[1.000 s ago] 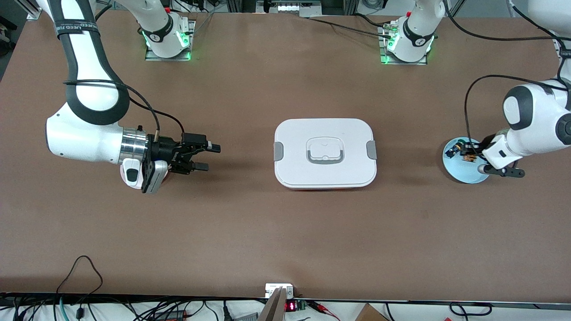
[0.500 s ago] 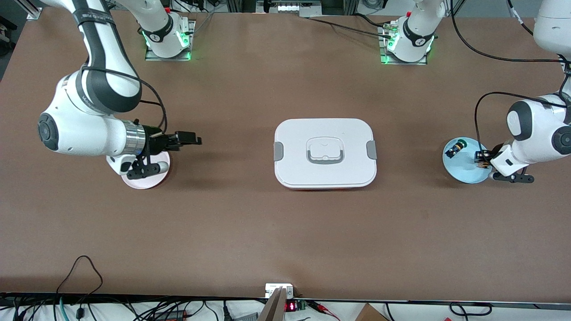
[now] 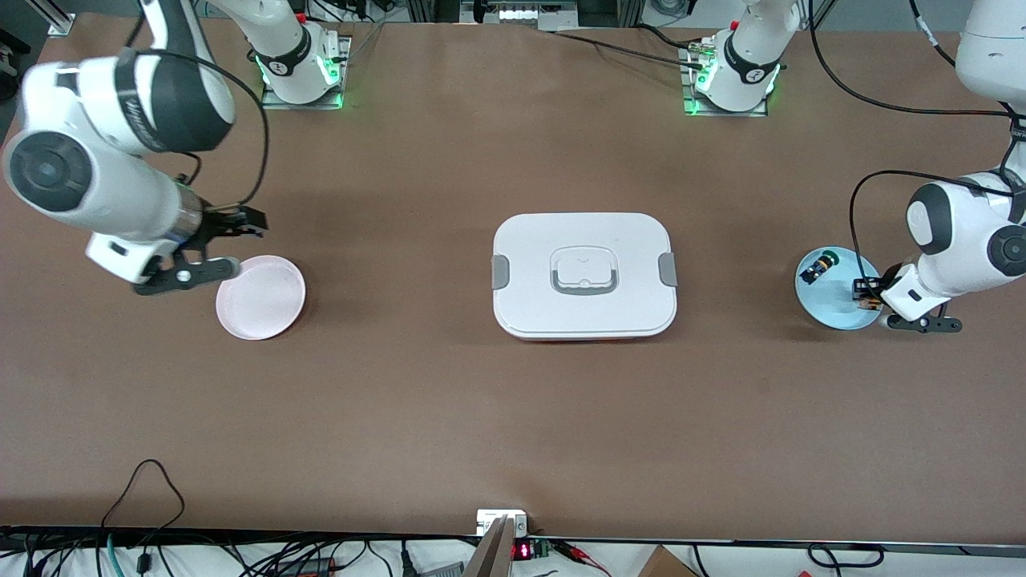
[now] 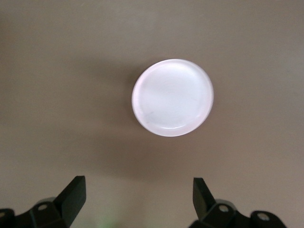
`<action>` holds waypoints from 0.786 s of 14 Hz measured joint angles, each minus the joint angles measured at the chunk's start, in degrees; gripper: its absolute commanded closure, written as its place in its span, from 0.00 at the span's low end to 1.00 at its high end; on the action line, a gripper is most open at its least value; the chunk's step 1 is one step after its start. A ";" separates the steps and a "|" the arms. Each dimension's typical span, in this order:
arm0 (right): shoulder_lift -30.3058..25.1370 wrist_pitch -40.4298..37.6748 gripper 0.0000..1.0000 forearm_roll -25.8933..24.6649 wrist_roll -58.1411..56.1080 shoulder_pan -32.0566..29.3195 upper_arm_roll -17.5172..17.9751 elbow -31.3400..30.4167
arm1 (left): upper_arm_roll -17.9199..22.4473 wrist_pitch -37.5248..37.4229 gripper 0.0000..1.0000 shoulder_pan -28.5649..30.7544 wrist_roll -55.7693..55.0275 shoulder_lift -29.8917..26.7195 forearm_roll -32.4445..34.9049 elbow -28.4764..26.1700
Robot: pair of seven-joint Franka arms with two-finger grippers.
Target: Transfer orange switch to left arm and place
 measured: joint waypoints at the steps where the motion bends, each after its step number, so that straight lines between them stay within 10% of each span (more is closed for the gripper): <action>1: -0.37 0.01 0.00 -0.13 0.04 -2.15 -0.10 0.80 | -0.01 0.49 0.85 -0.01 -0.02 0.27 0.00 -0.02; 3: -0.45 0.02 0.00 0.32 0.02 -7.02 -0.31 1.67 | -0.05 0.94 0.55 -0.08 -0.04 0.99 0.00 -0.02; 4: -0.47 0.00 0.00 1.42 0.74 -8.44 -0.67 1.82 | -0.07 1.04 0.17 -0.14 -0.04 1.26 0.02 -0.02; 5: -0.57 -0.19 0.00 3.44 2.66 -8.87 -1.89 2.01 | -0.09 1.09 0.00 -0.18 -0.04 1.38 0.04 -0.02; 11: -5.96 -1.39 0.00 2.70 5.51 -6.58 -4.06 1.36 | -0.23 1.33 0.00 -0.27 0.18 -0.84 0.69 1.84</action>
